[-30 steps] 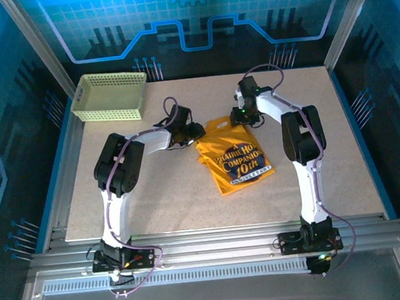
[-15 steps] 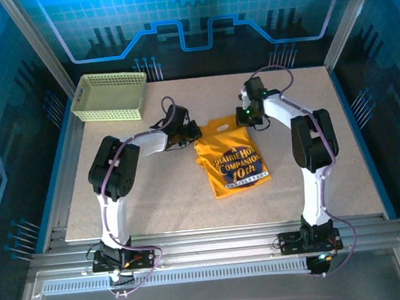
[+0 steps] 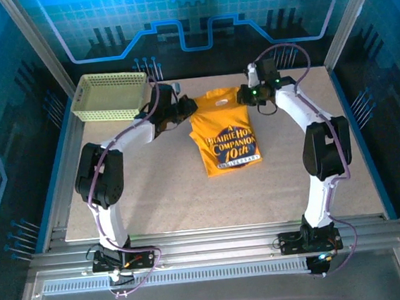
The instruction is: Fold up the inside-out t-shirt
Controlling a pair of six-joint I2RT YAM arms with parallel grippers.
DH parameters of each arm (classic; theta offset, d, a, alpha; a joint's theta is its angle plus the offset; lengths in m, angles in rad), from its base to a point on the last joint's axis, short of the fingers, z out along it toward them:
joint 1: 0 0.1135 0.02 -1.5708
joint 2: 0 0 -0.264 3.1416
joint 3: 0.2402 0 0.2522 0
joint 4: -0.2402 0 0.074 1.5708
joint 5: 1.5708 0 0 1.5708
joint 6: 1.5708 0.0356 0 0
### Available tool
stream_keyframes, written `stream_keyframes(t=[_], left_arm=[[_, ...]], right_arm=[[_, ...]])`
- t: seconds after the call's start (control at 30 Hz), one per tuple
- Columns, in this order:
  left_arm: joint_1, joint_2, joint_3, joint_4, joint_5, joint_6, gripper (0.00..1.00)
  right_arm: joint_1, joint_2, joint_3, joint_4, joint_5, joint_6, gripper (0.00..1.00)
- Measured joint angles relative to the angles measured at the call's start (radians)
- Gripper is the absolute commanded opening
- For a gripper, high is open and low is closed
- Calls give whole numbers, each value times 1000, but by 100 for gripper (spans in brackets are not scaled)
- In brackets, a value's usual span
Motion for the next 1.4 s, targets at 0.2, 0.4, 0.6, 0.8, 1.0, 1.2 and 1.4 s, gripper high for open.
stream_keyframes(t=[0.2,0.4,0.6,0.8,1.0,1.2,1.4], left_arm=[[33,81,343,-25,48,63,0],[46,117,461,-4,95,129,0],[42,94,166,180,179,137,0],[2,14,-271,356,241,79,0],[-95,-197,-547,465,257,39,0],[-158,-298,-665,486,241,33,0],[-158,-184,-621,441,201,-9,0]], right_arm=[[-39,12,240,3,-19,16,0],[-44,33,346,53,-29,16,0],[-42,-25,21,164,-32,13,0],[-26,-181,-382,203,-37,14,0],[-2,-467,-683,234,-29,35,0],[3,-568,-866,229,-29,82,0],[9,-529,-858,204,2,129,0]])
